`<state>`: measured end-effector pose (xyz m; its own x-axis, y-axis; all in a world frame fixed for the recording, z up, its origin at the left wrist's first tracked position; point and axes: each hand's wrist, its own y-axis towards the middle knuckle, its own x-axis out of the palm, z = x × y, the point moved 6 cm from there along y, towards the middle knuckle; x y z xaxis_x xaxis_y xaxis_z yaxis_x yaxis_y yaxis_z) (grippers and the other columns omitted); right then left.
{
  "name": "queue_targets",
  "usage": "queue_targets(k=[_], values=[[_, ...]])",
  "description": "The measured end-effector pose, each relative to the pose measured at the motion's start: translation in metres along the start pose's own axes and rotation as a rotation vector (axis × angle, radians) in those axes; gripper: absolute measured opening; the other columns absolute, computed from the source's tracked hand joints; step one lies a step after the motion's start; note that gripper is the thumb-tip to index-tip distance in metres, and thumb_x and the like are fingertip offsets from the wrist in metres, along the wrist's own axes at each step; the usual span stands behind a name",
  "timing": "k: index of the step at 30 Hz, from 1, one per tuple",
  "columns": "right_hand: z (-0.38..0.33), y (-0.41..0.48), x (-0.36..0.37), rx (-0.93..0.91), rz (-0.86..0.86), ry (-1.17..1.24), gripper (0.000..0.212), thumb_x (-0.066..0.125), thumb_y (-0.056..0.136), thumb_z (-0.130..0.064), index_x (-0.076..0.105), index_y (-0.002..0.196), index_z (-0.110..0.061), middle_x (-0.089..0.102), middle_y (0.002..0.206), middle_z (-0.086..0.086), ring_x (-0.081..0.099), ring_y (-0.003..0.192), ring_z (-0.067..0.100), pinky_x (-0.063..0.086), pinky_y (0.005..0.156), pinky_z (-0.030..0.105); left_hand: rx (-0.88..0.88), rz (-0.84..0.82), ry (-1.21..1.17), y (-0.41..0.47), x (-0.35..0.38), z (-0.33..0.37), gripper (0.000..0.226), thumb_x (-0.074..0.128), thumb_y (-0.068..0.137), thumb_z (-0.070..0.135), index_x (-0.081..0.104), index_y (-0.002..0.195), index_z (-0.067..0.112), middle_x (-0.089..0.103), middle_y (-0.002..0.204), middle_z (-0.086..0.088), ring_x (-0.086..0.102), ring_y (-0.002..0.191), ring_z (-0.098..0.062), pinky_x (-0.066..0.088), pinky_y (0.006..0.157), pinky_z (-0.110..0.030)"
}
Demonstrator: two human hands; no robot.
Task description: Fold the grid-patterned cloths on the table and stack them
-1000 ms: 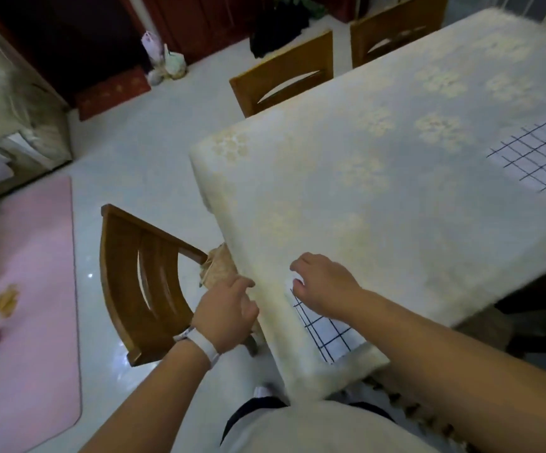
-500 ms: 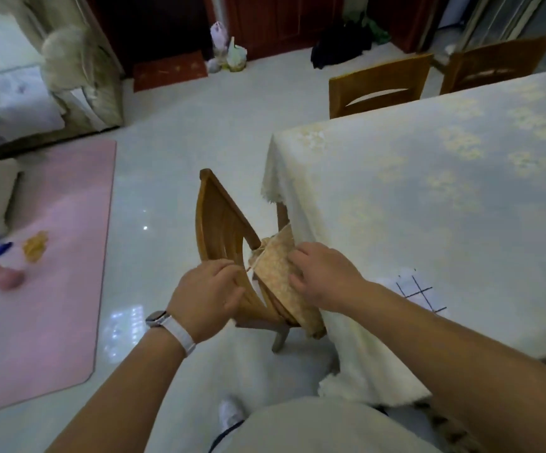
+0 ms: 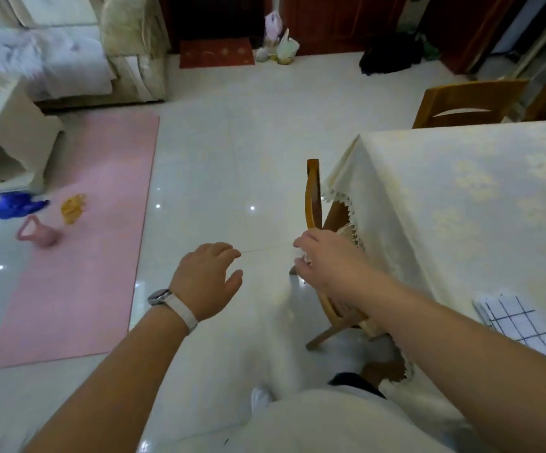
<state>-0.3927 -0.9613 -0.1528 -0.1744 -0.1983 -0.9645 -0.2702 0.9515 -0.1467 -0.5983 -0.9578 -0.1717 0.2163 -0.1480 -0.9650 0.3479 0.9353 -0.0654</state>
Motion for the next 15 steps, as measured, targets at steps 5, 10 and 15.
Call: queue_targets(k=[5,10,15], values=[[-0.026,0.033,0.003,-0.033,-0.024,-0.036,0.042,0.04,0.097,-0.04,0.049,0.135,-0.023,0.051,0.135,-0.004,0.05,0.12,0.018,0.046,0.093,0.036,-0.048,-0.014,0.045,-0.002,-0.003,-0.037,0.04,0.054,0.089,0.037,0.061,0.123,0.017,0.06,0.128,-0.003,0.055,0.115,-0.026,0.045,0.092,-0.041],[-0.036,0.074,0.01,-0.052,-0.042,-0.001,0.042,0.041,0.098,-0.039,0.049,0.136,-0.022,0.049,0.138,-0.003,0.049,0.121,0.019,0.045,0.096,0.037,-0.11,-0.061,0.069,0.011,0.0,-0.072,0.042,0.051,0.092,0.04,0.057,0.128,0.021,0.055,0.134,0.001,0.051,0.12,-0.022,0.043,0.097,-0.039],[-0.035,0.135,0.019,-0.062,-0.062,0.057,0.04,0.04,0.098,-0.037,0.051,0.133,-0.02,0.051,0.135,0.0,0.05,0.118,0.022,0.045,0.096,0.038,-0.147,-0.093,0.061,0.056,0.001,-0.1,0.042,0.051,0.092,0.04,0.056,0.129,0.022,0.054,0.135,0.002,0.049,0.122,-0.022,0.042,0.097,-0.038]])
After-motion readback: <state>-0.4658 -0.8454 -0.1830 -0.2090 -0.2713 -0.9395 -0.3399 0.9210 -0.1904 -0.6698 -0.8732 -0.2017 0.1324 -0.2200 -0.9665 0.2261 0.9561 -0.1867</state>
